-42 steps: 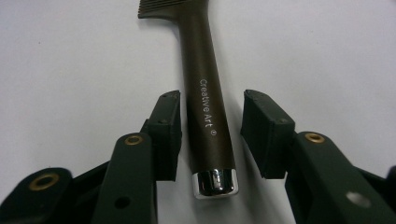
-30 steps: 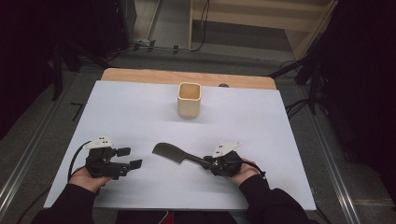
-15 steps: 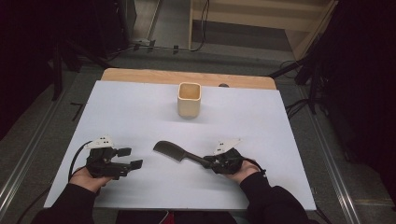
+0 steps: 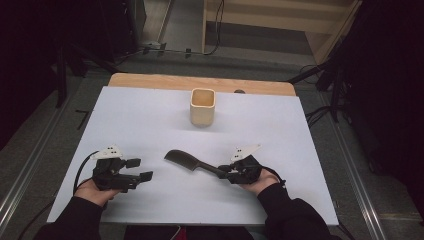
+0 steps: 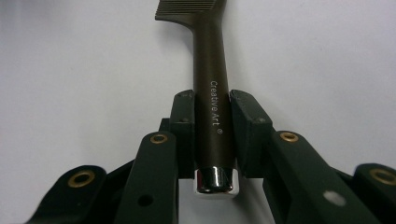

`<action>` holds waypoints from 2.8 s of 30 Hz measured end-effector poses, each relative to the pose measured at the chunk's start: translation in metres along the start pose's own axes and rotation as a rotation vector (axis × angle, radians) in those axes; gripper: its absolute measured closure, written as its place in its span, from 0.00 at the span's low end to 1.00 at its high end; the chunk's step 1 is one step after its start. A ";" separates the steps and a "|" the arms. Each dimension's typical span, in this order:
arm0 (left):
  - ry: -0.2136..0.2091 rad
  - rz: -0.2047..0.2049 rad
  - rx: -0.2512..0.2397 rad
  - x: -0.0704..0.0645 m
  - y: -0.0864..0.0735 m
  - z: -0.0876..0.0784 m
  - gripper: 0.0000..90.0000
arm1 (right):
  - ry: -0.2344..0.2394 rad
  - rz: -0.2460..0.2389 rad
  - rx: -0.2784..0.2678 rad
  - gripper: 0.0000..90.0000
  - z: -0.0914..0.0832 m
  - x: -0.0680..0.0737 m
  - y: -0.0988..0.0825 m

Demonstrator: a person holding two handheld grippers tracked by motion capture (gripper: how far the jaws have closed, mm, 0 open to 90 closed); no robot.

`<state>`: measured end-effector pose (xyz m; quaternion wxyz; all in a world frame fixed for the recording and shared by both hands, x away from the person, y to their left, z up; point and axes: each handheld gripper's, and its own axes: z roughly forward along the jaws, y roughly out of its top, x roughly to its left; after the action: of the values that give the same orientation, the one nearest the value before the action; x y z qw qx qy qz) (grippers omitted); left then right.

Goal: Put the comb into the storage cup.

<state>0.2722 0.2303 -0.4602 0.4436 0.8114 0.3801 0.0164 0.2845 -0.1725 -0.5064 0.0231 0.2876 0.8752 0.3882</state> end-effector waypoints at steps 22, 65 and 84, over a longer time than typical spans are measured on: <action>-0.037 -0.023 0.021 -0.004 0.007 0.004 0.27 | -0.010 0.092 -0.183 0.78 -0.030 0.008 0.023; -0.046 -0.107 0.018 -0.014 0.050 0.019 0.27 | -0.188 0.239 -0.314 0.78 0.007 0.050 0.061; -0.032 -0.124 0.002 -0.016 0.073 0.025 0.27 | -0.263 0.251 -0.400 0.78 0.022 0.062 0.065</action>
<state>0.3142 0.1796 -0.4171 0.4490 0.7869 0.4225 -0.0242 0.2702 -0.0903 -0.4653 0.1447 0.4316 0.7281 0.5126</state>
